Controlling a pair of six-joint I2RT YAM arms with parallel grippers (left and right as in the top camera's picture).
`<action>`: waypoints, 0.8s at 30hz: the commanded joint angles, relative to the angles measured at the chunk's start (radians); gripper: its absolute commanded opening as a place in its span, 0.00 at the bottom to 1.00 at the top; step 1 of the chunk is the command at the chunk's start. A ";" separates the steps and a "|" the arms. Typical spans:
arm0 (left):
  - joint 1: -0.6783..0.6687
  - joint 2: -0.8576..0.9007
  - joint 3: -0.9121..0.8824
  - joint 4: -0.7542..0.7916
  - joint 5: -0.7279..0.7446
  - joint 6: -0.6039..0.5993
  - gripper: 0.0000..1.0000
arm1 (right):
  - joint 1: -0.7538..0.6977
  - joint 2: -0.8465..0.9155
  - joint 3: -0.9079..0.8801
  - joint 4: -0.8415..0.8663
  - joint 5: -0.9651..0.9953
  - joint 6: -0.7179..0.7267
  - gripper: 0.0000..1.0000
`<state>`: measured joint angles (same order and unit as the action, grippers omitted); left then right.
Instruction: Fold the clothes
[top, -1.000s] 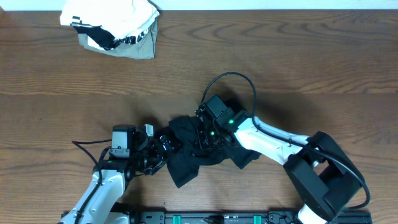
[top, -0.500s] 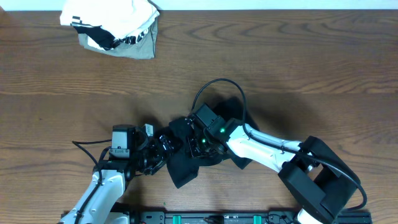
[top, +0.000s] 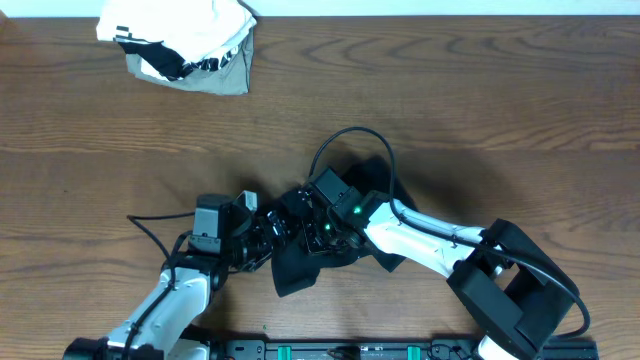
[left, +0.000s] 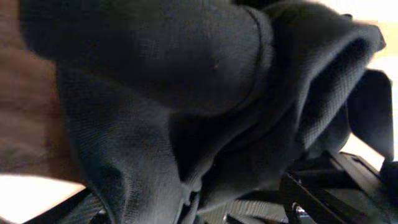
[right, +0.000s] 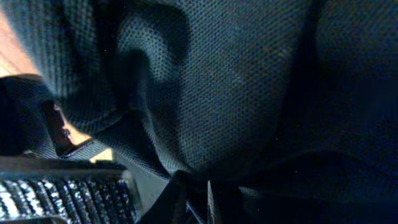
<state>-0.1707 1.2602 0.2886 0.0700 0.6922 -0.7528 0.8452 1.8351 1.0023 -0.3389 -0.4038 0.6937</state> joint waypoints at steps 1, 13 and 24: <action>-0.016 0.076 -0.051 -0.030 -0.146 -0.016 0.84 | 0.020 0.009 0.009 -0.011 -0.016 0.008 0.10; -0.016 0.134 -0.051 -0.026 -0.179 -0.016 0.58 | 0.018 -0.027 0.010 -0.036 0.010 0.007 0.01; -0.016 0.134 -0.051 -0.014 -0.181 -0.016 0.06 | -0.029 -0.262 0.011 -0.175 0.093 -0.030 0.04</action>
<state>-0.1818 1.3521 0.2893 0.0917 0.6250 -0.7673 0.8417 1.6421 1.0023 -0.4976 -0.3328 0.6880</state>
